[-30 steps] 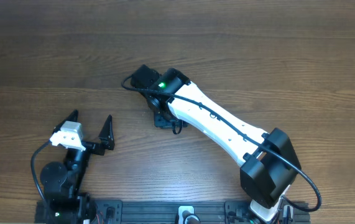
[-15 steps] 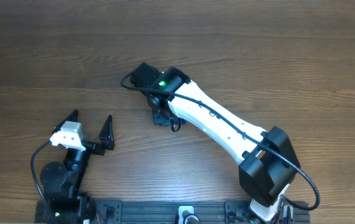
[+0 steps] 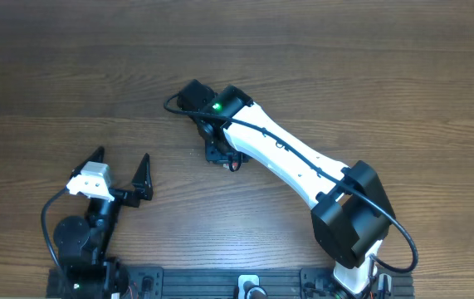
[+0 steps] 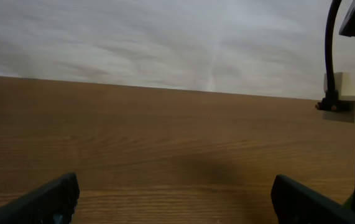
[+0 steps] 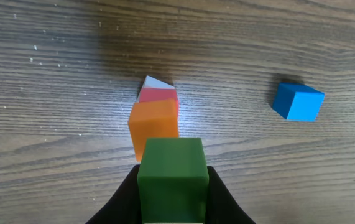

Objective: Stack Cubes

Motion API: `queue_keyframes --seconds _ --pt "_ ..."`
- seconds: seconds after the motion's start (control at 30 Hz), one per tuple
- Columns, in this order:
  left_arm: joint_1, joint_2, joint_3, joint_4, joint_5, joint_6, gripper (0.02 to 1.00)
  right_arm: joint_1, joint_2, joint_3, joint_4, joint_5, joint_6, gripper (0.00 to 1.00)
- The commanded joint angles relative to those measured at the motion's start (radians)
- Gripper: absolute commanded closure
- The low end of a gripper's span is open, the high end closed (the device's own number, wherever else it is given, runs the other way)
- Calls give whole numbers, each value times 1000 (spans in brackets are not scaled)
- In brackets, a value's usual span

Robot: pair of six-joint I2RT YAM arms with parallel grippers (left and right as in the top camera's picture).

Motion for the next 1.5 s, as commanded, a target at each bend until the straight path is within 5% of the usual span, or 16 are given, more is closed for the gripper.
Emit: queue_keyframes --seconds 0.03,1.5 --pt "-4 -8 -5 -3 -4 15 18 -6 7 27 4 -9 4 989" --pt "-4 -8 -4 -3 -4 15 18 -6 33 26 49 -23 26 989"
